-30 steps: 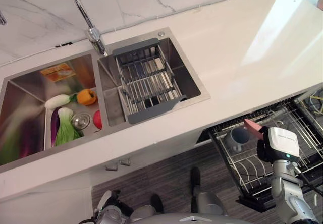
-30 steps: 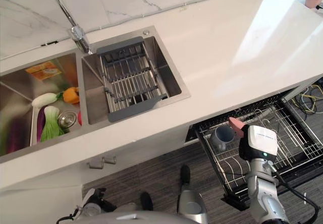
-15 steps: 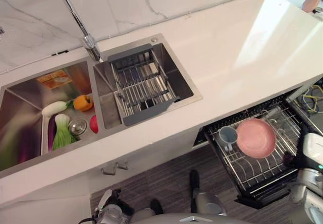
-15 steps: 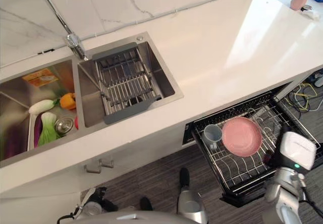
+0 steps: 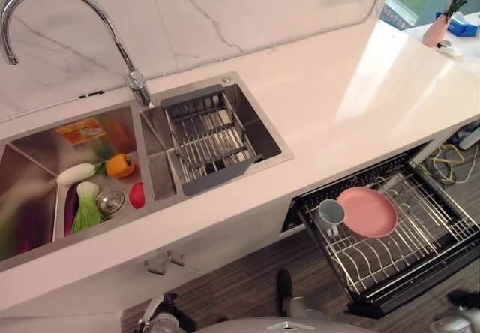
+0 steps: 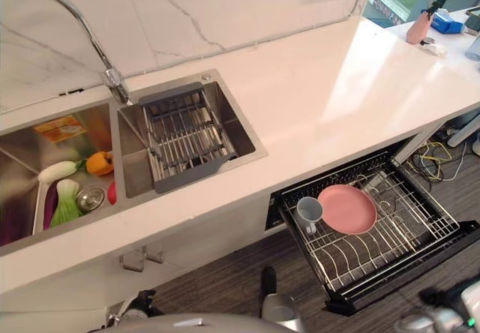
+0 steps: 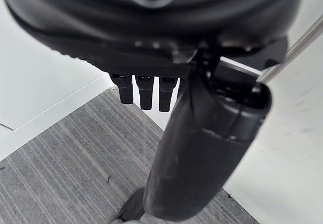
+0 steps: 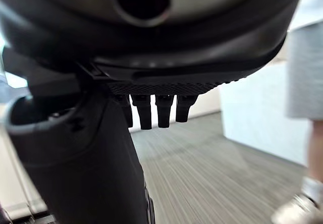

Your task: Place the dishes in the dishwasher.

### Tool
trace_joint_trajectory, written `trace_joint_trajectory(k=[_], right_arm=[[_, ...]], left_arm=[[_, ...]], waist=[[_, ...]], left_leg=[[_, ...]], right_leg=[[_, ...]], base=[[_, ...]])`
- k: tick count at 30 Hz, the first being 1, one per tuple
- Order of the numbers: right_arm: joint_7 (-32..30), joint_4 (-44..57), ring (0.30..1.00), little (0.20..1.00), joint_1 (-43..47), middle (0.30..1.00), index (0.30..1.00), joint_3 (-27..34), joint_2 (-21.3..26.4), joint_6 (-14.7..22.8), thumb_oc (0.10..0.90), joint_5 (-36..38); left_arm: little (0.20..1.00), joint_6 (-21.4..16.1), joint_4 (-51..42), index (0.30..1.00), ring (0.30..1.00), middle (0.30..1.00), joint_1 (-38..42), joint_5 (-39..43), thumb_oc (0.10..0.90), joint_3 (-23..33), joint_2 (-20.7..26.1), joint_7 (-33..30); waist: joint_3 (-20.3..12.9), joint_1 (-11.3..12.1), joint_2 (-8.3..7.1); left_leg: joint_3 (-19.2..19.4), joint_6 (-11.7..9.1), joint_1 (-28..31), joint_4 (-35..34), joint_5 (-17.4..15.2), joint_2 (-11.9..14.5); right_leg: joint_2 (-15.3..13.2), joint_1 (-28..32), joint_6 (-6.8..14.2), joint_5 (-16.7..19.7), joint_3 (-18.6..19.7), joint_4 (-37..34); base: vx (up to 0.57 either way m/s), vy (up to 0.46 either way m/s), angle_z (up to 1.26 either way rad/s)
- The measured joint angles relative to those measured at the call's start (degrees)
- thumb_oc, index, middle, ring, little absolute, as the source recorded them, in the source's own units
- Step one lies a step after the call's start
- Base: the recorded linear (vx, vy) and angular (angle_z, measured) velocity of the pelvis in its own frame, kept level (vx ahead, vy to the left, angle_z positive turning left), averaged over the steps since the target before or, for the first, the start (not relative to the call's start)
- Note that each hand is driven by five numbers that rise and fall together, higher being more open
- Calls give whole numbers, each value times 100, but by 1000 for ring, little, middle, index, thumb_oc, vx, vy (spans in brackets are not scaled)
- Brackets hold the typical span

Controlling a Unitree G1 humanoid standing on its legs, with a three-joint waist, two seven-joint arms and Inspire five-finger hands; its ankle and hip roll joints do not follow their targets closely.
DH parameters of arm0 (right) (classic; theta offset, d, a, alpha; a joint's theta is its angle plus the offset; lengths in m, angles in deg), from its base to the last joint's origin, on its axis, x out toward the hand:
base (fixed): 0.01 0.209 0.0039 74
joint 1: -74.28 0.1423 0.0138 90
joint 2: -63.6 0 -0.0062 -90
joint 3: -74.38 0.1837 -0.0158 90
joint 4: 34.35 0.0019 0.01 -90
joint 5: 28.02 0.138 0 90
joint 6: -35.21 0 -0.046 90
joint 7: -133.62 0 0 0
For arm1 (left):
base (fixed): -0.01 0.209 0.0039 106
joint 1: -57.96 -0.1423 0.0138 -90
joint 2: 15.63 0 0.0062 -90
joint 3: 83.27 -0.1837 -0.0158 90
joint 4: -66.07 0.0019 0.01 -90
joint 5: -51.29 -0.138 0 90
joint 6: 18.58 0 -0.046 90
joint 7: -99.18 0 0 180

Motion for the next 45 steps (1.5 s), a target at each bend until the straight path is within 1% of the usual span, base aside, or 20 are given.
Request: trace_joint_trajectory(k=[1,2,4,6,8,12,17,18,20,23,24,26,28,29,31,34,36,38,41,45], right_arm=[[-38,-236,465,465,6,465,465,-96,36,26,510,12],[-18,-389,300,300,30,300,300,-181,67,17,400,131],[11,-319,300,300,14,300,300,-417,27,8,400,208],[71,-190,300,300,24,300,300,-489,6,12,400,239],[39,-590,300,300,204,300,300,-704,44,56,400,415],[113,-734,300,300,342,300,300,-776,128,44,400,508],[285,-1403,300,300,981,300,300,-1099,681,-77,400,603],[321,-1488,300,300,1086,300,300,-1224,754,-111,400,603],[509,-1502,300,300,1273,300,300,-1817,1039,-114,400,554],[821,-1811,300,300,1729,300,300,-2425,1248,28,400,446],[897,-1813,300,300,1778,300,300,-2467,1274,151,400,307],[978,-1974,387,387,2120,387,387,-2661,1274,192,458,182],[1020,-1987,549,549,2309,549,549,-2657,1223,291,566,167],[1019,-1988,900,900,2419,900,900,-2640,1165,299,800,182],[1023,-1988,900,900,2536,900,900,-2623,1073,471,800,410],[1142,-2138,900,900,2536,900,900,-2763,1078,855,800,430],[1230,-2294,900,900,2531,900,900,-2775,1011,973,800,441],[1195,-2541,900,900,2471,900,900,-2619,836,1059,800,512],[1252,-2864,900,900,2261,900,900,-2638,705,1312,800,506],[1628,-3583,900,900,1911,900,900,-2735,229,1365,800,509]], left_arm=[[900,2,0,900,900,900,-21,13,800,-3,-24,16],[900,9,3,900,900,900,-68,33,800,4,-46,20],[900,-3,-14,900,900,900,-67,79,800,22,-79,8],[900,1,-10,900,900,900,-53,90,800,20,-83,9],[900,-6,-1,900,900,900,-65,95,800,15,-63,7],[900,4,5,900,900,900,-178,96,800,12,-57,14],[900,-17,113,900,900,900,-247,98,800,-10,-53,24],[900,-16,116,900,900,900,-228,98,800,-44,-44,20],[900,-67,115,900,900,900,-170,98,800,-193,0,19],[900,-152,115,900,900,900,-88,204,800,-238,13,39],[900,-193,112,900,900,900,-51,215,800,-240,10,45],[900,-209,177,900,900,900,-41,219,800,-390,22,68],[900,-207,221,900,900,900,10,284,800,-403,-19,124],[900,-220,218,900,900,900,14,332,800,-401,-34,132],[900,-269,215,900,900,900,10,531,800,-397,-59,141],[900,-276,217,900,900,900,43,711,800,-383,-60,167],[900,-290,270,900,900,900,44,719,800,-366,-59,227],[900,-304,506,900,900,900,24,757,800,-354,-57,264],[900,-289,676,900,900,900,27,816,800,-333,-3,329],[900,-293,698,900,900,900,27,899,800,-228,40,434]], waist=[[-17,-5,24],[-35,10,105],[-33,47,221],[-30,71,226],[7,160,141],[14,180,158],[51,277,263],[53,288,282],[53,314,306],[34,396,329],[32,452,324],[18,485,347],[-2,611,376],[-8,637,382],[-18,719,384],[-61,863,391],[-63,929,389],[-91,922,355],[-166,909,272],[-225,911,180]], left_leg=[[-24,-32,-8,2,4,5],[-37,-60,1,1,8,13],[-65,-103,34,1,5,35],[-74,-104,31,0,7,29],[-164,-48,25,0,12,21],[-220,20,-15,-2,13,32],[-361,6,-25,-1,51,68],[-384,6,-20,0,55,63],[-503,9,12,-1,61,57],[-566,35,-9,-2,51,77],[-636,40,-14,-1,63,79],[-699,40,-26,-1,70,105],[-756,43,-47,-1,77,119],[-814,36,-74,0,91,121],[-899,6,-111,1,135,127],[-1071,-42,-188,3,180,120],[-1175,-71,-221,4,203,110],[-1260,-111,-192,6,249,111],[-1295,-135,-202,8,234,105],[-1313,-159,-200,32,219,97]], right_leg=[[31,4,-38,8,11,-60],[48,16,-112,52,15,-61],[64,63,-152,42,-4,-64],[54,63,-152,41,-5,-64],[17,104,-173,22,-91,-65],[-5,101,-162,14,-176,-62],[7,166,-201,-12,-318,-66],[2,181,-201,-12,-334,-66],[-22,271,-205,-16,-449,-69],[-18,283,-205,-20,-510,-66],[-15,303,-220,-35,-552,-68],[-4,322,-249,-56,-631,-69],[1,334,-257,-61,-678,-68],[-6,339,-259,-63,-742,-68],[-14,345,-269,-69,-822,-68],[-53,360,-278,-76,-977,-65],[-83,392,-259,-83,-1091,-65],[-94,455,-232,-115,-1151,-65],[-111,470,-204,-136,-1193,-64],[-121,481,-203,-143,-1201,-61]], base=[[0,0,0],[0,0,0],[11,-22,4],[-9,-14,5],[-18,-22,18],[-15,-18,11],[-16,-26,13],[-17,-31,16],[-29,-46,23],[-11,-31,14],[1,-36,25],[6,-31,19],[-2,-29,16],[-10,-19,28],[-16,-23,25],[1,-24,29],[8,-14,33],[13,-7,20],[10,-5,8],[3,-1,2]])
